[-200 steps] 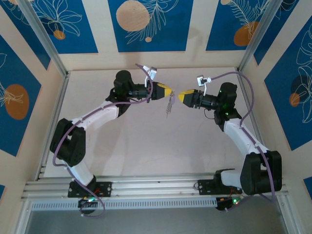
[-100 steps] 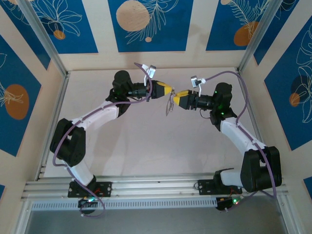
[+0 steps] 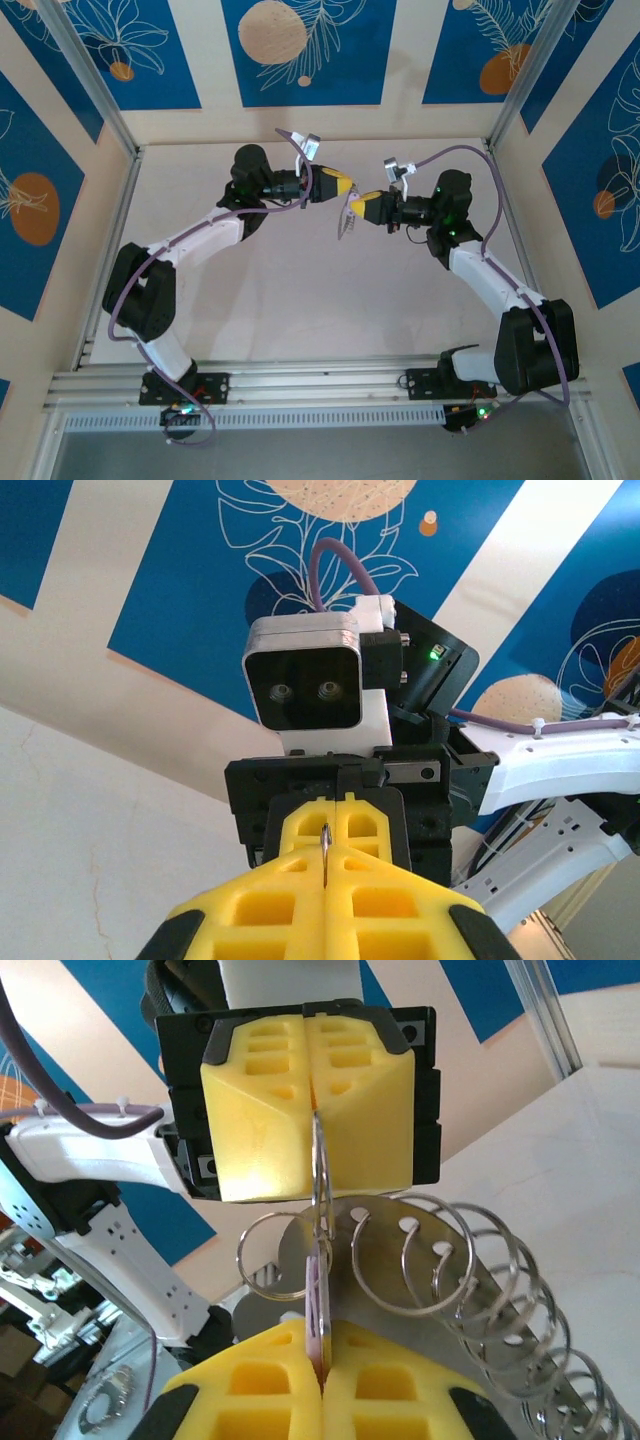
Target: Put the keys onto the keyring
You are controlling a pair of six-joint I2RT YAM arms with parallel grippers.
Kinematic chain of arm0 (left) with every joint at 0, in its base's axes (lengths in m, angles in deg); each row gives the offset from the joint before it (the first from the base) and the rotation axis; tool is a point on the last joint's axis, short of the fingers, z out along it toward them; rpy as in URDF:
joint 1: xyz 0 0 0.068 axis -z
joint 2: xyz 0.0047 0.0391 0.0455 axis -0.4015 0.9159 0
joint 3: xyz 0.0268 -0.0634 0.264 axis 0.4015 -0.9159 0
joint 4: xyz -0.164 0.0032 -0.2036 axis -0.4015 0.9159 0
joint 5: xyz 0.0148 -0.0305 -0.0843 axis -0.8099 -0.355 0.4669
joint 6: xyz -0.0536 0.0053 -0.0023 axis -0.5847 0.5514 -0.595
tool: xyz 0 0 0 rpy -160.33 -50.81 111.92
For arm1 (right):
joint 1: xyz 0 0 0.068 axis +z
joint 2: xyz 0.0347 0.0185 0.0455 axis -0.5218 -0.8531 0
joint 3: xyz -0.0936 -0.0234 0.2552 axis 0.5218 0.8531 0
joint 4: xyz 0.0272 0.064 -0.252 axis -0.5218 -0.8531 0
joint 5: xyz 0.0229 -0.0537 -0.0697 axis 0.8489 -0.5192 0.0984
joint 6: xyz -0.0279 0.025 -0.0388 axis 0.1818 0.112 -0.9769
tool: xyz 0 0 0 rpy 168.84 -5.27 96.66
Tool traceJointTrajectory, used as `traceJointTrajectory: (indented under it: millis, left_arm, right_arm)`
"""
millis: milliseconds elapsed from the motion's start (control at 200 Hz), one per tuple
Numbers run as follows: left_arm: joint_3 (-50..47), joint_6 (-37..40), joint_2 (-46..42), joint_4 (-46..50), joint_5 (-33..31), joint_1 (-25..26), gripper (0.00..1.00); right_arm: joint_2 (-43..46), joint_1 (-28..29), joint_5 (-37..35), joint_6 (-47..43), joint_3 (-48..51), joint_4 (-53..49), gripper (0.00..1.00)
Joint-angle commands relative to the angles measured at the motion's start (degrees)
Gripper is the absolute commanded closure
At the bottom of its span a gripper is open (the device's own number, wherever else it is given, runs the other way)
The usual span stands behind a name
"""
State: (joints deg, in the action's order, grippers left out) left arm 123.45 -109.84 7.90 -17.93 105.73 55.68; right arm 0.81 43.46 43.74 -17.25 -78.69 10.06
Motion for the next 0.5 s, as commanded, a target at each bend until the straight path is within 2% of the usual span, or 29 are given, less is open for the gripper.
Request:
traceJointTrajectory:
  millis: [0,495]
  left_arm:
    - [0.2,1.0,0.2,-2.1,0.4,0.4,1.00]
    - [-1.0,2.7,-1.8,-1.5,-1.3,0.4,1.00]
  right_arm:
    - [0.3,0.3,1.2,-1.7,-1.7,-2.4,1.00]
    - [-2.3,3.3,-0.4,-4.3,-3.3,-6.5,1.00]
